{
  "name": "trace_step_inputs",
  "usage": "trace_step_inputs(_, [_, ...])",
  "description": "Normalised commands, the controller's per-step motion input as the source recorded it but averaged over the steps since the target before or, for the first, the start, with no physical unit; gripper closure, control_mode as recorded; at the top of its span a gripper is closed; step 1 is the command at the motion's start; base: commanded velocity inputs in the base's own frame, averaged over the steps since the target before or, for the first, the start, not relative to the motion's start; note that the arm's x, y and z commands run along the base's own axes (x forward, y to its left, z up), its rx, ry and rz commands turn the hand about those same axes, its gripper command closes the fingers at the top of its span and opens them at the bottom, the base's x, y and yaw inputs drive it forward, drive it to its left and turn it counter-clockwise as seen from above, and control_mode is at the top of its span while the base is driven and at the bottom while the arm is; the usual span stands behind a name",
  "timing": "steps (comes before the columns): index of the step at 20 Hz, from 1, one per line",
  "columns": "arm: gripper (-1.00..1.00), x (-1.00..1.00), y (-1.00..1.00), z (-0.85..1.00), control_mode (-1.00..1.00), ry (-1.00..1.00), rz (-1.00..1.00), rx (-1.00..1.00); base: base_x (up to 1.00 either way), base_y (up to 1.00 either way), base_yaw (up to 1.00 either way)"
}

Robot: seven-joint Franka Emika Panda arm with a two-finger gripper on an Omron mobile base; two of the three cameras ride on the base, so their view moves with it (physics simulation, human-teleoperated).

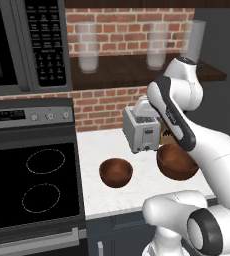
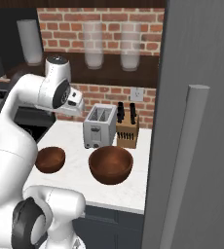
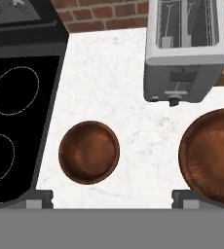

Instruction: Pick up the bowls on the counter and stack them on top of one another in the open cabinet. Place the smaller bowl on top of the larger bowl.

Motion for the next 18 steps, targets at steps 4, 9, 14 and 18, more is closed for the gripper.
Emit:
trace_step_inputs(4, [-1.00, -0.05, 0.81, -0.75, -1.00, 0.03, 0.00, 0.14, 0.00, 0.00, 0.00])
trace_step_inputs(9, [-1.00, 0.00, 0.62, -1.00, -1.00, 0.19, -0.02, -0.05, 0.00, 0.00, 0.00])
trace_step_inputs(14, [-1.00, 0.02, 0.06, -0.92, -1.00, 0.18, -0.14, -0.17, 0.00, 0.00, 0.00])
trace_step_inputs(18, [-1.00, 0.04, -0.10, -0.58, -1.00, 0.11, -0.19, -0.09, 0.00, 0.00, 0.00])
